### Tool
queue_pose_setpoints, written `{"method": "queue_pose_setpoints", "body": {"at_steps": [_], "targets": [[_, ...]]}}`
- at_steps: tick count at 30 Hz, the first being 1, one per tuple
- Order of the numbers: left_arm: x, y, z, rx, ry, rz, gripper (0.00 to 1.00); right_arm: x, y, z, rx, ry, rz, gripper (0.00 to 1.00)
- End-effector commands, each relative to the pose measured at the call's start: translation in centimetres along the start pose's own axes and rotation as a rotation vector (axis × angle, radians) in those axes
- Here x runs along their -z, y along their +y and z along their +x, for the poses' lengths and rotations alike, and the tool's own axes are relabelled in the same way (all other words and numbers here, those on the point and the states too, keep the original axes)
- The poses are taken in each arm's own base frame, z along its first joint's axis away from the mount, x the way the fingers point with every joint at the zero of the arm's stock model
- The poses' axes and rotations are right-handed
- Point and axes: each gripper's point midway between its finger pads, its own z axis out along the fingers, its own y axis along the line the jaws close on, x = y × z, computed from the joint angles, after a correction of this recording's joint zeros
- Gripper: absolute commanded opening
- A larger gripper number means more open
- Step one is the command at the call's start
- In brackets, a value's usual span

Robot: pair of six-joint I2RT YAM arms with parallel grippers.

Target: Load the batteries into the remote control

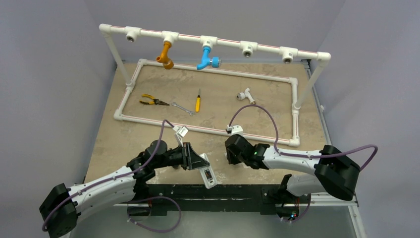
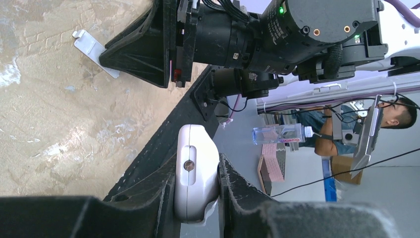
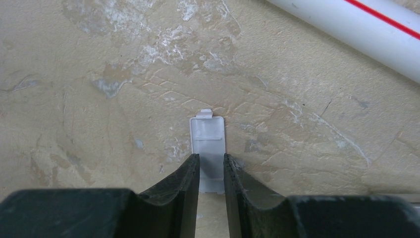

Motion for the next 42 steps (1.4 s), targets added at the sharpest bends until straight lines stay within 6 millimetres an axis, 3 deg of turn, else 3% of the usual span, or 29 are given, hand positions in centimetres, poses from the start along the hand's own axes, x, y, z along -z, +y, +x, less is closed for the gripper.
{"method": "queue_pose_setpoints", "body": {"at_steps": [1, 18, 31, 38, 42], "targets": [[-0.1, -0.6, -0.6, -0.008, -0.027, 0.029, 0.0, -0.2, -3.1, 4.5, 0.063, 0.149, 0.126, 0.23], [0.3, -0.6, -0.5, -0.009, -0.036, 0.034, 0.0, 0.1, -3.4, 5.9, 0.141, 0.191, 0.241, 0.31], [0.4, -0.3, -0.4, 0.003, -0.041, 0.031, 0.0, -0.3, -1.7, 5.8, 0.156, 0.187, 0.21, 0.34], [0.4, -0.3, -0.4, 0.005, -0.043, 0.032, 0.0, -0.9, -0.7, 7.0, 0.201, 0.214, 0.226, 0.34], [0.5, -0.2, -0.3, 0.003, -0.042, 0.029, 0.0, -1.1, -0.5, 7.5, 0.206, 0.223, 0.23, 0.26]]}}
